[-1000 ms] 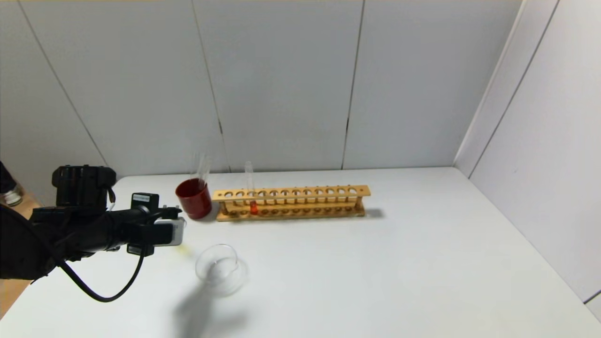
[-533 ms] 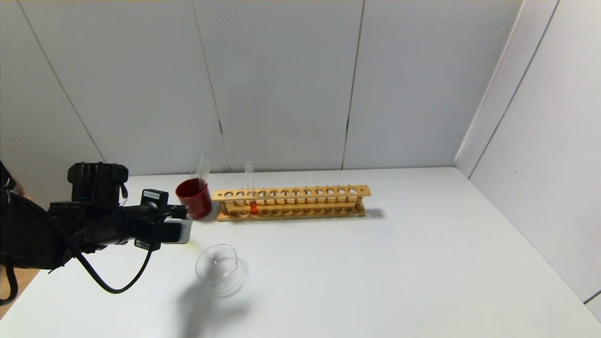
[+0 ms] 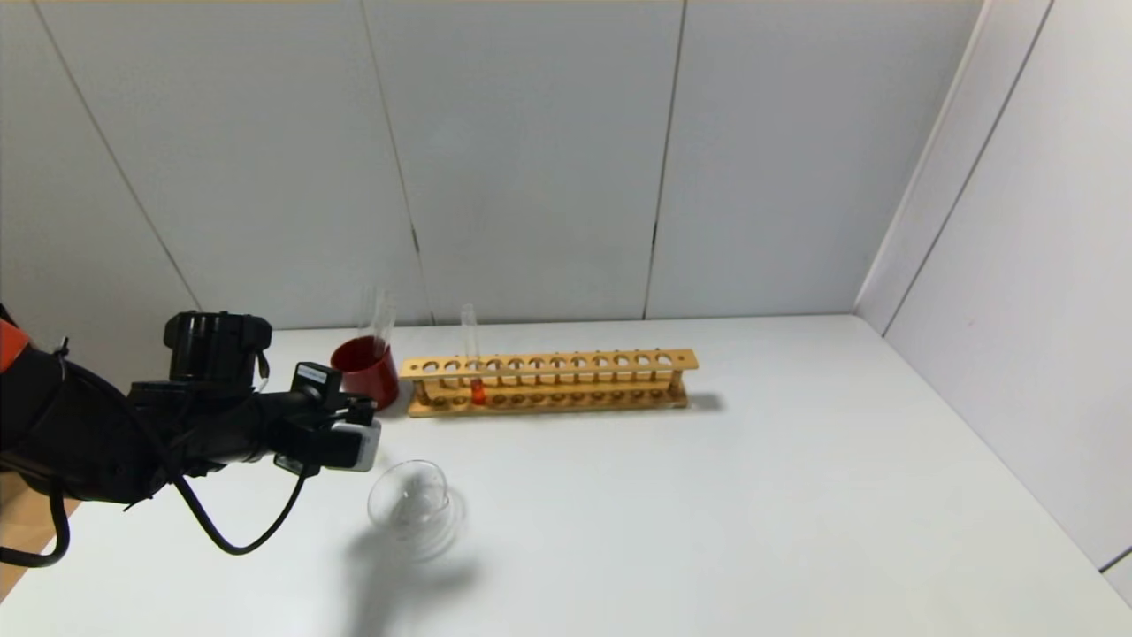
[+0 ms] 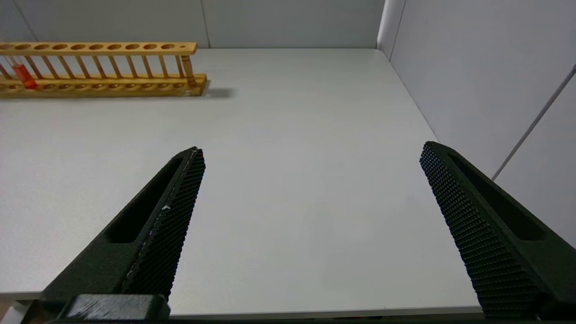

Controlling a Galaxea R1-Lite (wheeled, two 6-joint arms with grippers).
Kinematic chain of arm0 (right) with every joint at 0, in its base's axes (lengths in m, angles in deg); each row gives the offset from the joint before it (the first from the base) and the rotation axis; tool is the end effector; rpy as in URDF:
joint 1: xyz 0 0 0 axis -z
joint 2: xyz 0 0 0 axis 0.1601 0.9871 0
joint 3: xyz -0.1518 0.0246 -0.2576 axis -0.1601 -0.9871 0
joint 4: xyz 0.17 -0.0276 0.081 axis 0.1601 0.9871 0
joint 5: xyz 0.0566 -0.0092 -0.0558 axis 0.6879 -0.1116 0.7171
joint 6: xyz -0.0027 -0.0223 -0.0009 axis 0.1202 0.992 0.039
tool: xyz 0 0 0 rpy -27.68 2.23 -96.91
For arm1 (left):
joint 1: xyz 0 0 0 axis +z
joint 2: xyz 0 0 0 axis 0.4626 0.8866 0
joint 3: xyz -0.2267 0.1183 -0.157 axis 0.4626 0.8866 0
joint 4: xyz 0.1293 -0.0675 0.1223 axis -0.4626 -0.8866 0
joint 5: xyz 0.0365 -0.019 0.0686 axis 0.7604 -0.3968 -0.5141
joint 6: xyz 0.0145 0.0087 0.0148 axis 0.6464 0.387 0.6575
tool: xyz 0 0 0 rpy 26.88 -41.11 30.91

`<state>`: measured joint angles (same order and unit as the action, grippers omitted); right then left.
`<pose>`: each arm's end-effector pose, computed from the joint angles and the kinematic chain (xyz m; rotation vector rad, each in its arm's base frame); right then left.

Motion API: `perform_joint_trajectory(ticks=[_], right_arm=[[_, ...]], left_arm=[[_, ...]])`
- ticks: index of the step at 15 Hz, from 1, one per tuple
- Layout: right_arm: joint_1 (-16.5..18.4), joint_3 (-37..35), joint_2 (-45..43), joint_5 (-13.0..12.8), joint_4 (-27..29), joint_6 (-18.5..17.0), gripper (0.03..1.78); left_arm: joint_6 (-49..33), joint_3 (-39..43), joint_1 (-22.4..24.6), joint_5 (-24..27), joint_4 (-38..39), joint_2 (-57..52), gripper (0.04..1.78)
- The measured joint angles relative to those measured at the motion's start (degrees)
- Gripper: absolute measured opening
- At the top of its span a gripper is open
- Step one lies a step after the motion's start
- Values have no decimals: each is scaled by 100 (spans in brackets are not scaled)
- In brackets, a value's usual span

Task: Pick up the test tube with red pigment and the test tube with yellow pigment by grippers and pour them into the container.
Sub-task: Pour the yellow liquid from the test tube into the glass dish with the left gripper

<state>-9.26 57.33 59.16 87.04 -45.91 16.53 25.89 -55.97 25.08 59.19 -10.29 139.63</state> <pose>-0.0228 0.0000 0.0752 -0.0013 0.0016 0.0051 0.3132 -0.0209 0.0959 1.5715 0.1227 -0.7821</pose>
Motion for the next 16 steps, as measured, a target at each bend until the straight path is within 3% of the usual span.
perform_joint_trajectory(ticks=[9, 16], right_arm=[[-2, 0, 0, 0, 0, -2, 175], [-2, 0, 0, -2, 0, -2, 175]], left_arm=[[714, -94, -57, -2, 0, 118, 33], [750, -12, -201, -2, -2, 158, 33]])
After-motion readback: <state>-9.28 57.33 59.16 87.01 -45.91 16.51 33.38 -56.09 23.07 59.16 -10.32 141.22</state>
